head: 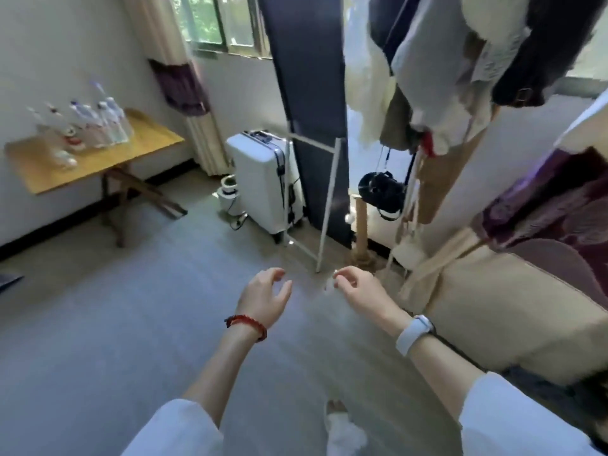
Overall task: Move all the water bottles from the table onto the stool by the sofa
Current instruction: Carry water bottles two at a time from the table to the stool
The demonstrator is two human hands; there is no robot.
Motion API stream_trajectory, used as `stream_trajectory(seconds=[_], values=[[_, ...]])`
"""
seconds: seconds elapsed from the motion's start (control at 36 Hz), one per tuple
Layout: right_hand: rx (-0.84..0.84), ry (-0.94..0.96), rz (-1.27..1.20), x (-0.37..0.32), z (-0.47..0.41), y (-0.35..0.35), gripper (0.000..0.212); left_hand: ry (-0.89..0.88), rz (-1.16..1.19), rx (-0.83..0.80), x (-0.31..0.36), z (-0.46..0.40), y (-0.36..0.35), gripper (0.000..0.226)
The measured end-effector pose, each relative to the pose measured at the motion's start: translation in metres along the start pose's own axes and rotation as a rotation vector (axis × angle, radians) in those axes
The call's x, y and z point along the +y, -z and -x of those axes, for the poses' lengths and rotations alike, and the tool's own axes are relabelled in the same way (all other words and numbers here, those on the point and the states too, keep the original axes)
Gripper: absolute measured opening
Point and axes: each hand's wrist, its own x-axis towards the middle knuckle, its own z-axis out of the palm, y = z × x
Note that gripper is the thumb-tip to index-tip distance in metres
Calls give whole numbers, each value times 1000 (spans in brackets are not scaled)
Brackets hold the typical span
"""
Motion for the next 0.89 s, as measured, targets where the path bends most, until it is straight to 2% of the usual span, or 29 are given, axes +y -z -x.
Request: stream_trajectory(seconds=[0.25, 0.5, 0.64, 0.89], values=[[-259, 117, 109, -76, -222, -91, 26, 222, -14, 139, -108, -172, 68, 31], [-368, 255, 120, -191, -417, -175, 27, 340, -13, 314, -189, -326, 170, 27], [-434, 319, 146, -251, -512, -246, 26, 428, -17, 430, -269, -395, 226, 26], [-429, 379, 128, -387, -696, -376, 28, 459, 22, 538, -418, -554, 353, 23]])
